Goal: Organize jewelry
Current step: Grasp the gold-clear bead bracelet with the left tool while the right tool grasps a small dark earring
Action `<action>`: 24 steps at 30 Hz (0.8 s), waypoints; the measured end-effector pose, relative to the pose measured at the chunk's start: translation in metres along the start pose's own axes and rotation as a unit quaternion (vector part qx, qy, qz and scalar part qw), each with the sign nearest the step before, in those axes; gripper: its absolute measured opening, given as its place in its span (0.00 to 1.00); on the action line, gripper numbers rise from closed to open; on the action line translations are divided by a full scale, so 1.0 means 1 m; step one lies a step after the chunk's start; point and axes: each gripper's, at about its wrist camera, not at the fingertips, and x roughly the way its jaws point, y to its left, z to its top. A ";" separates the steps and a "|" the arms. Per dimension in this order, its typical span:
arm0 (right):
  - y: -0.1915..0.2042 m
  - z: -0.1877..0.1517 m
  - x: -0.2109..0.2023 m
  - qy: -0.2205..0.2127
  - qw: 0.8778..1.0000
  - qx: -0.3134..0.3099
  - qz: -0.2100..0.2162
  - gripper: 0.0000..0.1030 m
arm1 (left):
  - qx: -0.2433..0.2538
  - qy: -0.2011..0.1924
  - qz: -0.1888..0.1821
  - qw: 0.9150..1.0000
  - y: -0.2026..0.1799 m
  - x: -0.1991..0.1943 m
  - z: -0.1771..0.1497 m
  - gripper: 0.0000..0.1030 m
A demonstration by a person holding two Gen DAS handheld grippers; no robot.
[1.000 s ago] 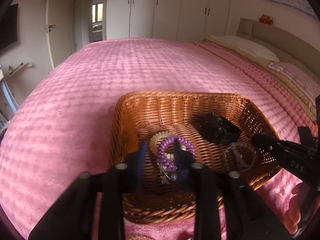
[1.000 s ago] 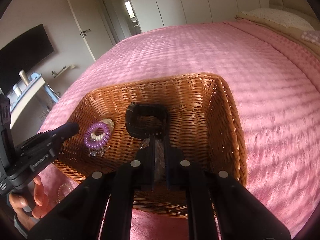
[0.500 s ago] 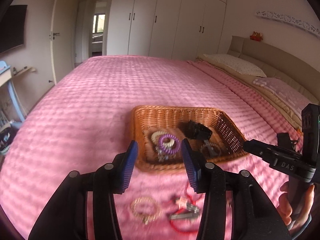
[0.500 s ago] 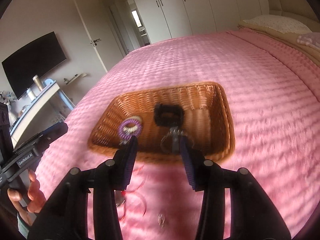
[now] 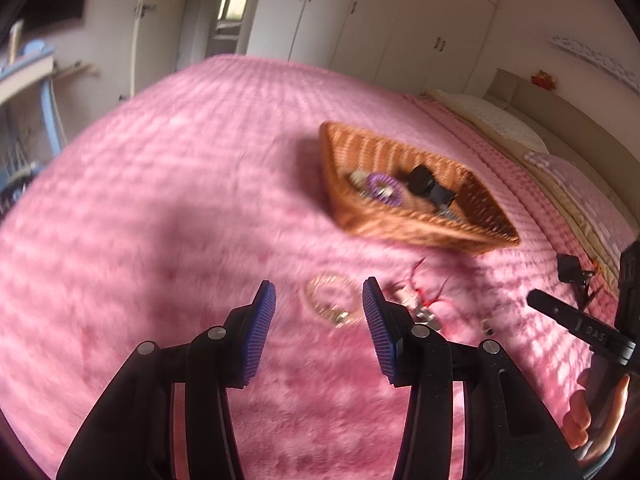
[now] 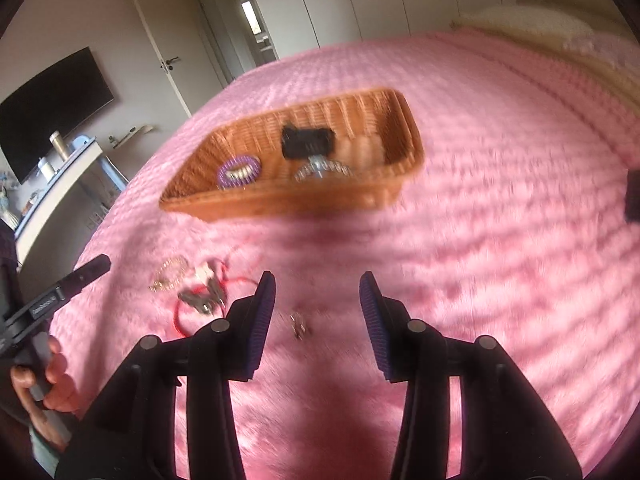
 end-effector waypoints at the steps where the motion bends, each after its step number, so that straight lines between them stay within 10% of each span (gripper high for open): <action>1: -0.003 -0.001 0.002 0.005 1.000 0.000 -0.001 0.39 | -0.004 0.007 0.003 1.000 0.004 0.006 -0.002 0.43; 10: 0.034 -0.025 0.030 0.037 0.995 -0.088 -0.027 0.30 | -0.049 0.045 -0.015 0.998 0.031 0.032 -0.001 0.41; 19: 0.047 -0.026 0.047 0.045 0.992 -0.102 -0.053 0.29 | 0.012 0.086 -0.009 0.996 0.009 0.069 0.013 0.41; 24: 0.043 -0.024 0.047 0.041 0.994 -0.092 -0.047 0.29 | 0.052 0.088 0.020 0.995 -0.003 0.080 0.012 0.19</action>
